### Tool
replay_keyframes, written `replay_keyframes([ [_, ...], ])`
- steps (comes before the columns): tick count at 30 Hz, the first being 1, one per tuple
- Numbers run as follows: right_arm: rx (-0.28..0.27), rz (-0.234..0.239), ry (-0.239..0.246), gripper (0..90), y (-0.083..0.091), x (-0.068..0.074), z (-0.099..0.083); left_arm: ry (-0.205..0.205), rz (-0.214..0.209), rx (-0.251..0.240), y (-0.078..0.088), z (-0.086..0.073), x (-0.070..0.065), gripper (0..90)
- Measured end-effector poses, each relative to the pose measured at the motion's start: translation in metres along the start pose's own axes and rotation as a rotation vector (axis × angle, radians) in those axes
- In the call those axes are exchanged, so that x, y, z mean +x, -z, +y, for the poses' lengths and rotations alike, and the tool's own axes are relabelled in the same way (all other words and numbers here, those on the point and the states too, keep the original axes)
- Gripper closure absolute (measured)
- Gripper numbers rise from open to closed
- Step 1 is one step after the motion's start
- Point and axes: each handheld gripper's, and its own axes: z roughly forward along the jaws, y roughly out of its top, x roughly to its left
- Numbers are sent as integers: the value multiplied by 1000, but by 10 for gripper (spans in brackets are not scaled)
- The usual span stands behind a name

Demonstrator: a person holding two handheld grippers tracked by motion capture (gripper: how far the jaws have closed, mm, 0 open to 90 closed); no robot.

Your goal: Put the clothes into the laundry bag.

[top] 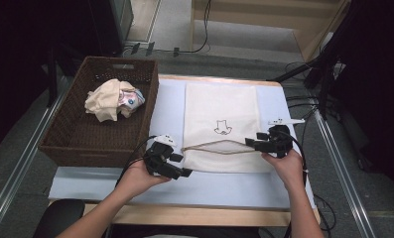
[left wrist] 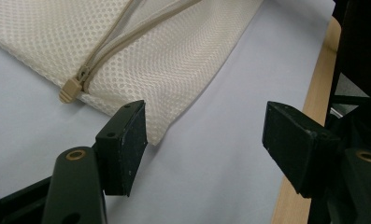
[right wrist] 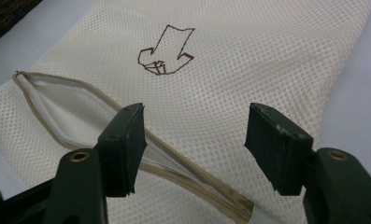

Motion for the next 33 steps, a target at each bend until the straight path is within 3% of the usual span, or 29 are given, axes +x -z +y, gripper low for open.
replay_keyframes([
  [2,-4,-3,5,382,0,0,0,17,-3,13,0,1,1,331],
  [18,-65,-15,28,379,5,1,-1,-16,1,-11,1,0,-2,329],
  [22,-75,-48,18,419,8,-1,-2,-30,-10,-9,-1,0,-4,324],
  [27,-64,-48,-3,411,6,-9,-6,-42,-1,10,-4,0,-7,325],
  [33,-52,-63,-23,404,5,-16,-10,-44,-9,-3,-3,1,-8,321],
])
